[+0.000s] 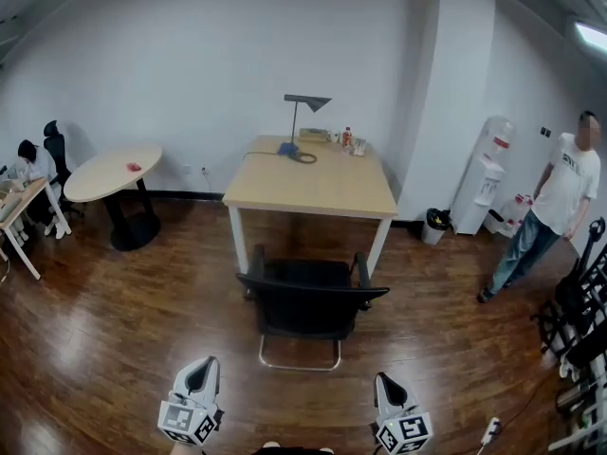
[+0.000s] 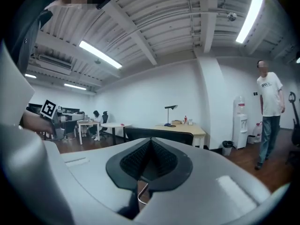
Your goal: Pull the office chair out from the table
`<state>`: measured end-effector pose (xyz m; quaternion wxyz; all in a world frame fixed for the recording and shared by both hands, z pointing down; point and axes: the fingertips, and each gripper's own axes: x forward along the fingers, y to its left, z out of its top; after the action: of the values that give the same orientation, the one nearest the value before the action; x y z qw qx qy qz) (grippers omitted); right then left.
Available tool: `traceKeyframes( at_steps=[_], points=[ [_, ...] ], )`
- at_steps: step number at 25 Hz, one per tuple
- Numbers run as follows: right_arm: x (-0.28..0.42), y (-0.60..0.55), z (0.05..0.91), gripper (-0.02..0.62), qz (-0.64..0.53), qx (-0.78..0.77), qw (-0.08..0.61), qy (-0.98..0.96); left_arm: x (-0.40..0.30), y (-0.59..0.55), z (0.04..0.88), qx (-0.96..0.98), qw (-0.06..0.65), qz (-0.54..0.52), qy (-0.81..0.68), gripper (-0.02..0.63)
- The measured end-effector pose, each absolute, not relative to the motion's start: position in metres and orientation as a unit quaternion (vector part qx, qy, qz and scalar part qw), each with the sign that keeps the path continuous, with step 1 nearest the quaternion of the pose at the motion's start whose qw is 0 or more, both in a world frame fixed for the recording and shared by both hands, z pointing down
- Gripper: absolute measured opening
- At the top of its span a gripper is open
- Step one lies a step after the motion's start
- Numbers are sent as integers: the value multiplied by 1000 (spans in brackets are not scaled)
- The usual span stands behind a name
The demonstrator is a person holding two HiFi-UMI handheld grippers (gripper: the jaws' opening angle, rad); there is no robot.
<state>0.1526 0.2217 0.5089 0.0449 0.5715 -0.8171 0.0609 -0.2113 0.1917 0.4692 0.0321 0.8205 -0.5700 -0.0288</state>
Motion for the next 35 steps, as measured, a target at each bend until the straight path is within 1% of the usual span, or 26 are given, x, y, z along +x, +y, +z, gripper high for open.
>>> traceKeyframes(
  at_steps=[11, 20, 26, 35],
  points=[
    [181, 236, 529, 12, 81, 573, 34, -815, -169, 209, 490, 819, 82, -65, -564, 2],
    [180, 231, 527, 11, 71, 563, 41, -822, -167, 215, 486, 816, 71, -60, -571, 3],
    [184, 232, 535, 11, 72, 568, 45, -819, -174, 220, 497, 816, 92, -51, -568, 2],
    [181, 233, 526, 11, 78, 570, 31, -818, -180, 224, 507, 817, 96, -46, -567, 3]
  ],
)
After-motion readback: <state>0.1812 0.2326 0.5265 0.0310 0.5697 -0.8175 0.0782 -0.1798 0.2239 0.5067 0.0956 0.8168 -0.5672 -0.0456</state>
